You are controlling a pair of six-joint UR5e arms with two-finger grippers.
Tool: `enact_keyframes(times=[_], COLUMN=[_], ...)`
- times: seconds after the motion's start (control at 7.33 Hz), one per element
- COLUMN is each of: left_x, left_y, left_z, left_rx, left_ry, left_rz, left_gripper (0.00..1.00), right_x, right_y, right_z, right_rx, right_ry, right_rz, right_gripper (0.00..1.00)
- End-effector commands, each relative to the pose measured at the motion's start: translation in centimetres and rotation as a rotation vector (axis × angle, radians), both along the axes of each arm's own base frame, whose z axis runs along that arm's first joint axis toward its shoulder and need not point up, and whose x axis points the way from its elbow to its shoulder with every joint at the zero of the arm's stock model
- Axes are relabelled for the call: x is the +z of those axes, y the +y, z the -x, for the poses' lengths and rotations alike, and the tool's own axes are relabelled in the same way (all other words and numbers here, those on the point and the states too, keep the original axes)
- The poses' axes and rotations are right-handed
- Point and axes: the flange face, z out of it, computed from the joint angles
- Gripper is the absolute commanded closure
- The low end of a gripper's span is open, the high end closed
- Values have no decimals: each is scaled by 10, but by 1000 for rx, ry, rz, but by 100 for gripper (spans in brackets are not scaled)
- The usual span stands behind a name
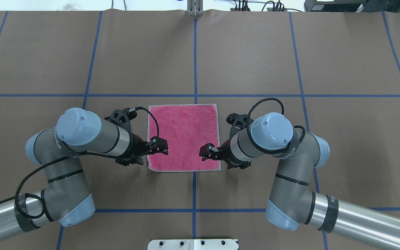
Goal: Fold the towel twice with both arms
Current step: 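Lower both grippers onto the towel's side edges and close on the corners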
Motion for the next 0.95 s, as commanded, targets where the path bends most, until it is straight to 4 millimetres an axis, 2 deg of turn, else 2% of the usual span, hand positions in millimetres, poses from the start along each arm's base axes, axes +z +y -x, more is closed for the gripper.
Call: enact_keyframes(times=[0.0, 0.14, 0.27, 0.41, 0.55, 0.68, 0.82], left_x=[-2, -4, -4, -4, -4, -4, -4], left_y=[2, 2, 2, 2, 2, 2, 2], left_z=[4, 5, 5, 5, 5, 5, 5], left_rx=[0, 0, 0, 0, -2, -2, -2], left_ry=[6, 10, 10, 10, 9, 9, 9], left_rz=[-1, -3, -4, -4, -4, -3, -3], left_gripper=[1, 1, 1, 1, 1, 1, 1], right_x=[2, 4, 4, 7, 7, 7, 6], right_y=[0, -1, -1, -2, -2, -2, -1], right_z=[6, 7, 8, 9, 9, 9, 10], right_rx=[-1, 2, 3, 3, 3, 3, 1], right_ry=[10, 12, 14, 19, 19, 18, 16], right_rz=[0, 6, 8, 11, 11, 10, 13], right_gripper=[2, 4, 22, 35, 37, 43, 62])
